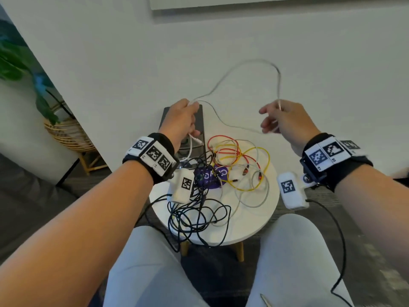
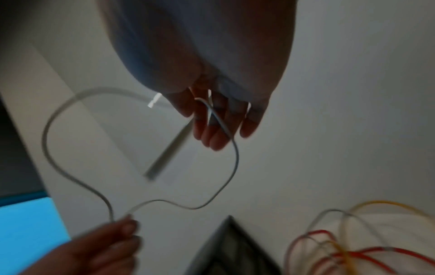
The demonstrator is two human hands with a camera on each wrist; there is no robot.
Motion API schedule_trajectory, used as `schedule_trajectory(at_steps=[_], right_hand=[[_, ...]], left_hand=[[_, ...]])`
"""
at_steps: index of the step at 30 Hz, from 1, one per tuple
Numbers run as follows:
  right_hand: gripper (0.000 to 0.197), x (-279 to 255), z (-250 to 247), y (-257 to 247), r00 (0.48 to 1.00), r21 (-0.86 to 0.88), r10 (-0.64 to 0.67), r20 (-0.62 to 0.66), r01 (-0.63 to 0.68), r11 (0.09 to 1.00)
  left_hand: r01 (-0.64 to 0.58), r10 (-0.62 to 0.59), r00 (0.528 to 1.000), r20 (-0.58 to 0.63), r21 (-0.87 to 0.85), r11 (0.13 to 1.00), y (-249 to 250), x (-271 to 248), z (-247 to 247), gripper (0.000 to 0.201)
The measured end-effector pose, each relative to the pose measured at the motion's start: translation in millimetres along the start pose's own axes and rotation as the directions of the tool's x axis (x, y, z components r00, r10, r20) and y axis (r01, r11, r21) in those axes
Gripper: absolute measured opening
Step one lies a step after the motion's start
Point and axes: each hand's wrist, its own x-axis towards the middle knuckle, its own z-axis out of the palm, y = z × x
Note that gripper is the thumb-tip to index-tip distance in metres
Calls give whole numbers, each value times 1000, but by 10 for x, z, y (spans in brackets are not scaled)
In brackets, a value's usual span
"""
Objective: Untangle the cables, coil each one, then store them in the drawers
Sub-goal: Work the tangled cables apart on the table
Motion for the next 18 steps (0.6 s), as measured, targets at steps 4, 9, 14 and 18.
schedule_trajectory(at_steps=[4,9,14,18], right_hand=[[24,-2,-96,271,937,-13,303,171,-306,952],[40,2,-202,352,893,-39,412,182,-412,911],[108,-59,-60,58,881,-271,152,448,-28,962],[122,-106,128,-150,763,-179,30,645,113,977]], left_hand=[[77,-72,995,74,-66,995,-22,-6,-111,11],[81,-78,996,50,-69,994,-86,38,-175,28],[-35,27,997,75,105,994,-72,82,14,33],[-141,121,981,152,128,982,-22,71,200,35]])
